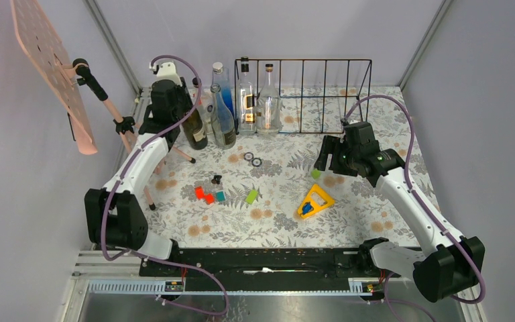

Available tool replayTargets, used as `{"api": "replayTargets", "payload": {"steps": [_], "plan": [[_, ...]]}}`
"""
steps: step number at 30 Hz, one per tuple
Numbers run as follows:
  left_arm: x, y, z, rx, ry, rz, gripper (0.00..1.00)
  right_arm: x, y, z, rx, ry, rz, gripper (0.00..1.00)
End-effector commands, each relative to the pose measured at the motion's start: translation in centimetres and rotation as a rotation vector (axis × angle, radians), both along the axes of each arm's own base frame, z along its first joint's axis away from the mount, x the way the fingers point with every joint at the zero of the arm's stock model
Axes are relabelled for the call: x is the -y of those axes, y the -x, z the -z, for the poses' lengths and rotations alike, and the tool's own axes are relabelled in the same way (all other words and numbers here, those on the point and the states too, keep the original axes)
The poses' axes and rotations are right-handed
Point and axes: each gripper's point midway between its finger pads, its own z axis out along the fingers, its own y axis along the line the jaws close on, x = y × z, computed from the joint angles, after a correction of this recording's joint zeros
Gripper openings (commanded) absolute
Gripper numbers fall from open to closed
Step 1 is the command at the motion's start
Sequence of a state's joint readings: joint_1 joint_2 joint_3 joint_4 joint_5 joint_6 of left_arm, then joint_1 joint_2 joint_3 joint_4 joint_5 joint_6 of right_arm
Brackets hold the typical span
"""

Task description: Take the wine bottle off the wine rack

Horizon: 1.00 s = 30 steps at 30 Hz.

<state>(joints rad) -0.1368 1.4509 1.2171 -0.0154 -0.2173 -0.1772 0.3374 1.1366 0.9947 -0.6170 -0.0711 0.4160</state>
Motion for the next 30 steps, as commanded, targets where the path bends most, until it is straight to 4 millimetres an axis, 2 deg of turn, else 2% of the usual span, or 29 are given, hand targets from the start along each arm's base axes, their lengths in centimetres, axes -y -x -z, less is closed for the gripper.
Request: {"api": "replayTargets", "payload": {"steps": [1,10,20,28,30], "plan": [[-1.7,-2.3,-10.5,0.317,-0.01,-0.072,0.0,-0.2,-0.1,-1.0,0.029,-0.026,0.004,0.8],[-3.4,-4.7,-8.9,0.306,-0.034,-0.121,0.0,-0.7,-0.1,-1.1,0.017,-0.056,0.01,0.8],[-4.0,-7.4,-7.9,0.291,-0.027,-0.104,0.0,-0.8,-0.1,-1.4,0.019,-0.069,0.02,0.8],[-4.4,-8.4,-7.0,0.275,-0.021,-0.104,0.0,-0.9,-0.1,-1.2,0.004,-0.074,0.021,0.8],[-4.4,-8.5,-6.5,0.266,-0.013,-0.104,0.08,-0.9,-0.2,-1.0,0.002,-0.071,0.023,0.8]]}}
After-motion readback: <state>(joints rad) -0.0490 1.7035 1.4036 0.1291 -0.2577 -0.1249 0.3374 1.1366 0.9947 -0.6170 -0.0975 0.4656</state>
